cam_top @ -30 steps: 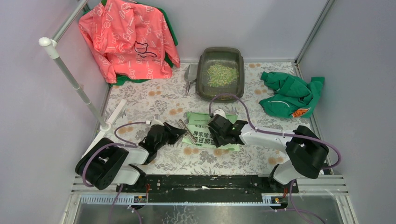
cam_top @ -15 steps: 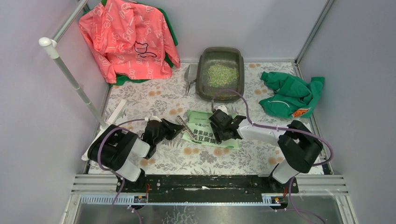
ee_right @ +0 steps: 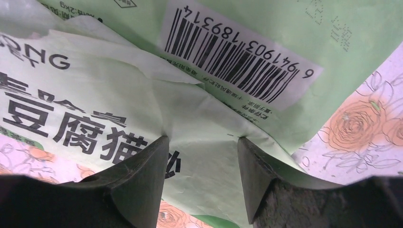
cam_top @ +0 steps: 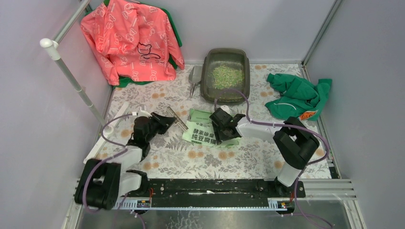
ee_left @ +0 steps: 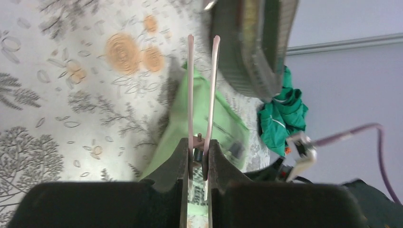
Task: Fill the litter box with clean litter
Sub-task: Clamp the cat litter bag at the center of the board.
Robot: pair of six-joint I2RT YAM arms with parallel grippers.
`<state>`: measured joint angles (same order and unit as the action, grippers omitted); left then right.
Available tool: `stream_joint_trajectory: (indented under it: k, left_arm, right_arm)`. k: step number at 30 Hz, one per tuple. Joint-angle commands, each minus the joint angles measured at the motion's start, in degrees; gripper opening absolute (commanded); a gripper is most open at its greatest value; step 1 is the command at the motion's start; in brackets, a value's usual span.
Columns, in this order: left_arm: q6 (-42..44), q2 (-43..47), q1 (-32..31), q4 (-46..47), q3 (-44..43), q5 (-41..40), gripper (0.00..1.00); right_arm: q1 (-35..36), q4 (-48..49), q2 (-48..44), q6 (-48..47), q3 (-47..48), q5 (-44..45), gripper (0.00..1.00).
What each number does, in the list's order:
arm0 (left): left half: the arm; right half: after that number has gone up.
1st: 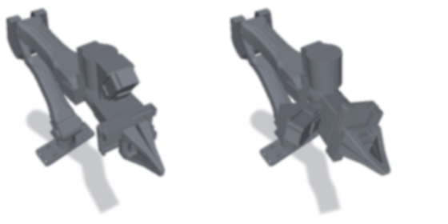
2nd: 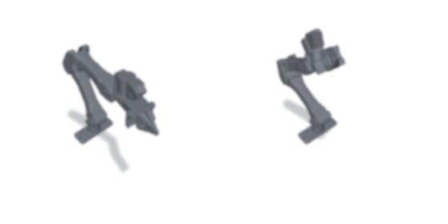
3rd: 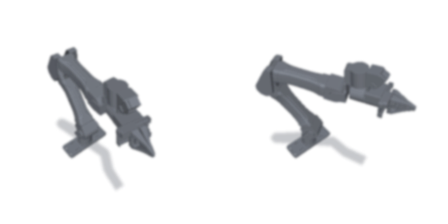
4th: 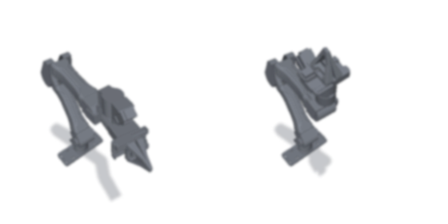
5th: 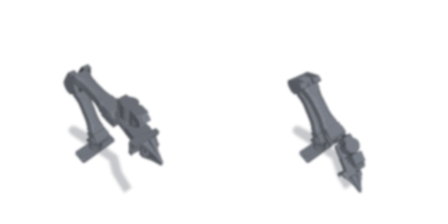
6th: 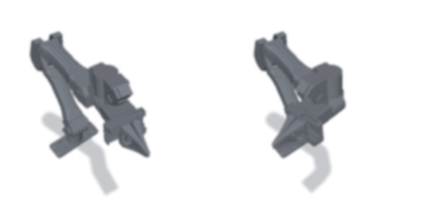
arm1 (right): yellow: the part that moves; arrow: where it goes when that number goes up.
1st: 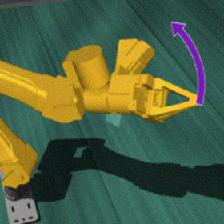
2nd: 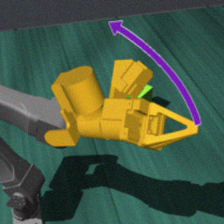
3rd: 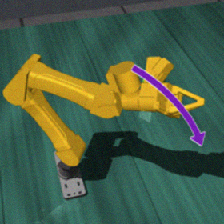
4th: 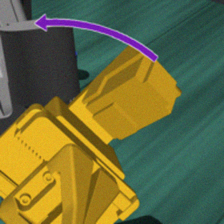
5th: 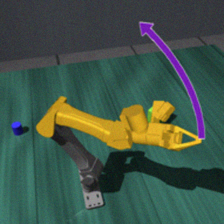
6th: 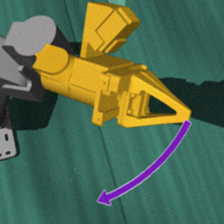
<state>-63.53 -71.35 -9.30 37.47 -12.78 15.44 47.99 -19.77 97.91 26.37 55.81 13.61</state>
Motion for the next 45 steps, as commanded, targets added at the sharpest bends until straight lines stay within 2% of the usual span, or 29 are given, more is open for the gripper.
stream_joint_trajectory:
  k: [1,8,15,18,24,29,39,41,45]
  left_arm:
    - [5.7,11.9,0.4,-15.9,-2.0,-1.9,0.01]
    - [6.5,24.3,0.8,-26.8,0.6,-3.1,0.01]
    - [4.4,25.3,0.7,-24.5,7.1,-3.0,0.02]
    - [3.4,21.3,0.7,-19.8,8.8,-3.5,0.02]
    - [0.7,7.5,0.7,-6.5,9.2,-2.1,0.02]
    - [-1.7,0.5,0.6,0.7,9.2,-2.2,0.02]
    - [-6.6,-6.1,0.1,11.9,12.2,-4.9,0.03]
    - [-7.4,-6.8,-0.1,14.1,13.4,-5.9,0.0]
    - [-8.1,-6.9,-0.4,15.0,15.7,-7.0,0.0]
  right_arm:
    - [0.5,11.6,6.0,6.6,2.0,-10.5,0.61]
    - [0.9,13.6,10.3,8.4,6.0,-11.2,0.6]
    - [0.9,16.0,7.6,8.3,3.8,-13.2,0.64]
    - [0.9,14.7,6.5,7.4,4.0,-13.4,0.65]
    - [0.5,14.4,5.9,6.9,3.3,-14.5,0.66]
    - [-0.6,15.7,5.7,7.1,2.4,-16.6,0.67]
    - [-2.8,17.1,5.7,7.1,1.8,-19.7,0.63]
    - [-3.1,17.3,5.9,7.1,1.8,-20.2,0.62]
    - [-3.6,17.6,6.1,6.9,1.7,-21.0,0.62]
